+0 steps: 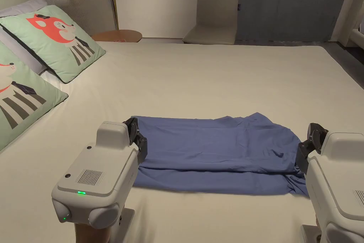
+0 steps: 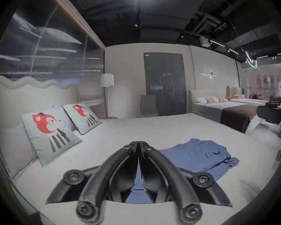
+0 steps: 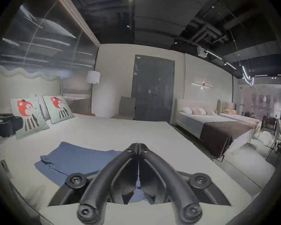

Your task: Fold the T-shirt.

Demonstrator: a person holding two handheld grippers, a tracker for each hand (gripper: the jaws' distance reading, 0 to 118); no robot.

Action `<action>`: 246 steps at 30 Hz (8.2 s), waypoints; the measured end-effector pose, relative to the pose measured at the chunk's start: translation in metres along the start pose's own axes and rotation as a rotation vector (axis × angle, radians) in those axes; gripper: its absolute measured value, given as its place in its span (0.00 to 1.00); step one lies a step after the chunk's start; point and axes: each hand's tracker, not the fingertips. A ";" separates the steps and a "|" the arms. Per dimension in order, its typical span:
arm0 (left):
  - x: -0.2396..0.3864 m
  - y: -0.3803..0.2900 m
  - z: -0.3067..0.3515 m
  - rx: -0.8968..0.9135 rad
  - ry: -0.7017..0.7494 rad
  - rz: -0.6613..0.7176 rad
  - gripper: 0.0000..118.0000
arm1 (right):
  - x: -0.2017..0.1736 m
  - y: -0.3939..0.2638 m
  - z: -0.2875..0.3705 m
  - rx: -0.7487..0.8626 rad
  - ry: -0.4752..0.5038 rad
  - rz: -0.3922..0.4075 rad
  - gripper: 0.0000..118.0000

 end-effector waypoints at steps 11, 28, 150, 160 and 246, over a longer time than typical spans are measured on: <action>-0.047 -0.022 -0.064 -0.391 0.043 0.118 0.00 | 0.004 -0.007 -0.021 -0.026 0.006 -0.009 0.00; -0.114 -0.121 -0.151 -0.841 0.123 0.170 0.71 | 0.009 -0.036 -0.057 -0.140 0.001 -0.004 0.01; -0.109 -0.052 -0.262 -0.707 -0.012 0.206 0.06 | -0.019 -0.017 -0.134 -0.122 0.018 0.037 0.01; -0.106 -0.099 -0.304 -0.906 0.030 0.153 0.50 | -0.007 -0.045 -0.162 -0.187 -0.001 0.049 0.01; -0.102 -0.122 -0.016 -0.759 0.037 0.221 0.86 | 0.047 -0.119 -0.003 -0.546 0.084 -0.128 0.75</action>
